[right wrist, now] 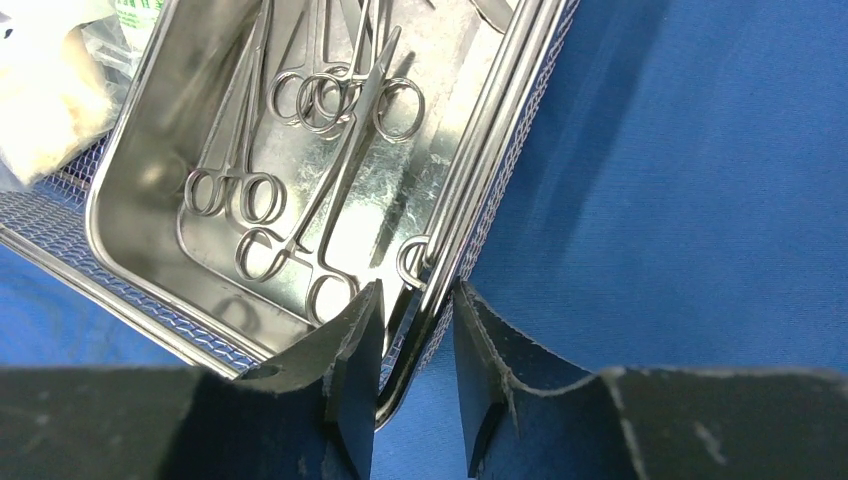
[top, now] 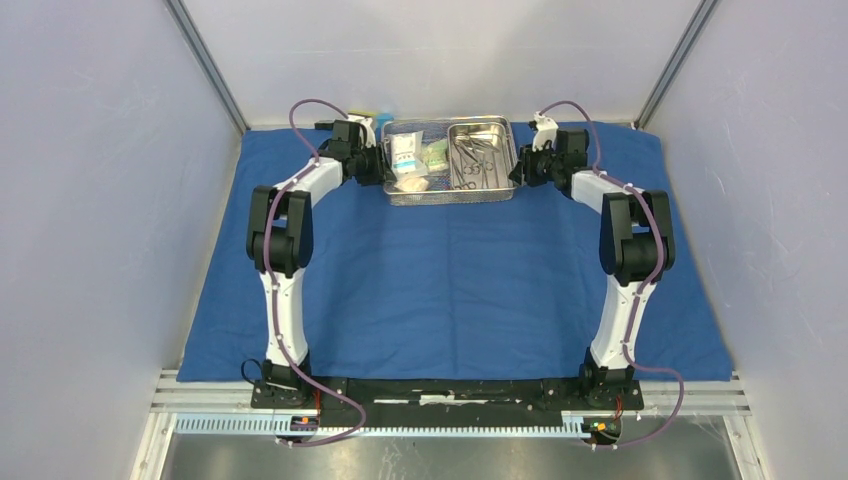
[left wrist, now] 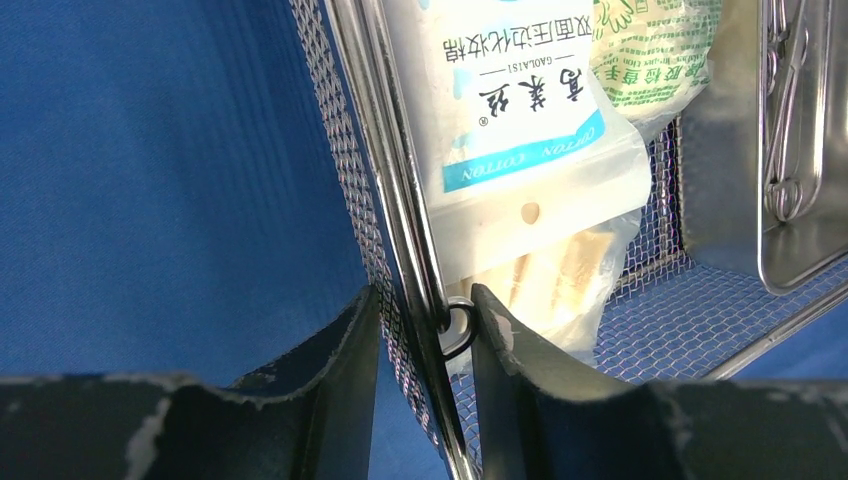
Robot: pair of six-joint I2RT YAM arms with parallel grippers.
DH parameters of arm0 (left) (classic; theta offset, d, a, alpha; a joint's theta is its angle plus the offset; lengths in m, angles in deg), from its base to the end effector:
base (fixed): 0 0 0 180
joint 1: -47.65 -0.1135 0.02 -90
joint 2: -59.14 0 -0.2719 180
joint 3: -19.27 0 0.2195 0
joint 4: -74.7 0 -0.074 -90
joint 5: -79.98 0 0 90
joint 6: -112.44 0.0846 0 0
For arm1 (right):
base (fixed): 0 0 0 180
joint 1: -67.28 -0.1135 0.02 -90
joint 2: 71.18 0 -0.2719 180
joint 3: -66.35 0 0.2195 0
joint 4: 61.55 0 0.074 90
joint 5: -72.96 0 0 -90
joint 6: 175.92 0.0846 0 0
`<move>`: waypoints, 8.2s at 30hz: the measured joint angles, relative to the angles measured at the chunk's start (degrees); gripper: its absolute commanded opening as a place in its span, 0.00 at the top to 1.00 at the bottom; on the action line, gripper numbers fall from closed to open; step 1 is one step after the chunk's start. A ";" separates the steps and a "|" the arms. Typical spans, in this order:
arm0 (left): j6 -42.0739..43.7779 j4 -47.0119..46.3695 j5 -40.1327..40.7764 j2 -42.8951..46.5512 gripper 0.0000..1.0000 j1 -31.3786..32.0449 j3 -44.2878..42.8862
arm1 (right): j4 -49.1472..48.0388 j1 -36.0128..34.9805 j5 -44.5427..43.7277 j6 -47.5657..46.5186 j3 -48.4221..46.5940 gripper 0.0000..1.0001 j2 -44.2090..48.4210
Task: Open and lay out the surgical kit
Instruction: Move the container from the surgical kit, then pick up the medical item from the container, then place the medical item in the surgical kit.
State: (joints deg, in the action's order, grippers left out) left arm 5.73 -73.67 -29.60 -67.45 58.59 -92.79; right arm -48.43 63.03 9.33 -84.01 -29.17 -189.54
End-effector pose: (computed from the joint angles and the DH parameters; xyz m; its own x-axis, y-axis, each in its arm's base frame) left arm 0.4865 -0.1229 0.1659 -0.7952 -0.1222 -0.5939 0.1859 0.8832 -0.4307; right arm 0.4686 0.0725 0.1796 -0.5994 -0.0146 -0.8003 -0.4052 0.8678 0.2877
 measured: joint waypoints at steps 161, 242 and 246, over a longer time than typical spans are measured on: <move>15.30 10.86 12.04 -4.63 0.38 -4.94 -11.85 | 17.81 -4.20 2.10 -23.80 16.70 0.19 26.16; 40.87 26.95 20.52 55.10 0.97 -18.18 51.28 | 11.82 -3.93 7.67 -20.35 24.79 0.19 32.26; 42.05 24.83 20.50 52.50 0.95 -18.60 51.93 | 11.82 -3.93 7.67 -20.44 24.79 0.19 32.24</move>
State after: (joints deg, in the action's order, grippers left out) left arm 47.78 -48.84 -9.09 -14.95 39.99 -40.86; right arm -36.61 59.10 17.00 -104.44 -4.38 -157.30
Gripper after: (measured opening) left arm 0.037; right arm 0.810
